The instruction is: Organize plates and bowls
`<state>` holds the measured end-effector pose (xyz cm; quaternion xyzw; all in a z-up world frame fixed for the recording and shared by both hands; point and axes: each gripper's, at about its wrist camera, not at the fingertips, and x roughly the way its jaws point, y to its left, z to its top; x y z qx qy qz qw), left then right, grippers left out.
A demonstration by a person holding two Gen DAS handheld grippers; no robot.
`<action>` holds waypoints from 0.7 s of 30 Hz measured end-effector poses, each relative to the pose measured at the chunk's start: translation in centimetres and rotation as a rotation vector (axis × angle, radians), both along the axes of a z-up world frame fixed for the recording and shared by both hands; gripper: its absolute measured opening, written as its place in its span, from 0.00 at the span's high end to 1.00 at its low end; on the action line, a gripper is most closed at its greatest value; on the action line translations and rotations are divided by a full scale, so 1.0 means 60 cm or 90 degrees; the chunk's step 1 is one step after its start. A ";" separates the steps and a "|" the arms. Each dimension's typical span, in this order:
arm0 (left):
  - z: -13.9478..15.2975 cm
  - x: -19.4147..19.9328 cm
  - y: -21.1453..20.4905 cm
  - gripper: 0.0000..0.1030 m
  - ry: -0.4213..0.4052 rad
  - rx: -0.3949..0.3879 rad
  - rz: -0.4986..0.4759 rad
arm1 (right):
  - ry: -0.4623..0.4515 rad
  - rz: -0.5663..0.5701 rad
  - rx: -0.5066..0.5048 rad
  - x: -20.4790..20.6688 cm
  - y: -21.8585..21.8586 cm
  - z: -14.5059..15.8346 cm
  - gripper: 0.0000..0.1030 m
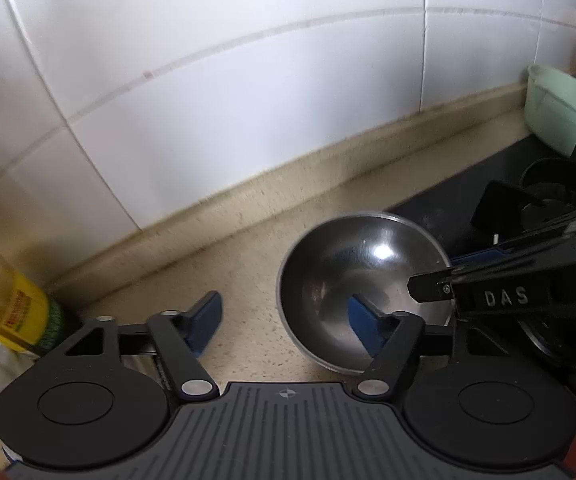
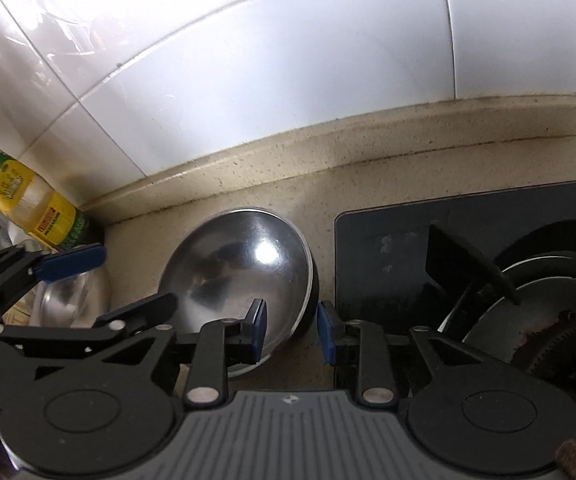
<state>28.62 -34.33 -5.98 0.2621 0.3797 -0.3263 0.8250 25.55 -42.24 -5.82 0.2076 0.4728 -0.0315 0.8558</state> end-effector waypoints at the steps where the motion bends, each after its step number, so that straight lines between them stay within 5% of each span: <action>1: -0.007 0.008 -0.004 0.36 0.014 0.003 0.004 | 0.005 0.003 0.000 0.004 0.000 -0.003 0.75; 9: -0.055 0.033 -0.024 0.54 0.101 0.023 0.006 | 0.032 0.019 0.001 0.025 0.000 -0.025 0.85; 21: 0.019 0.008 0.007 0.55 0.055 -0.052 0.005 | -0.035 -0.008 0.018 -0.019 0.013 0.016 0.88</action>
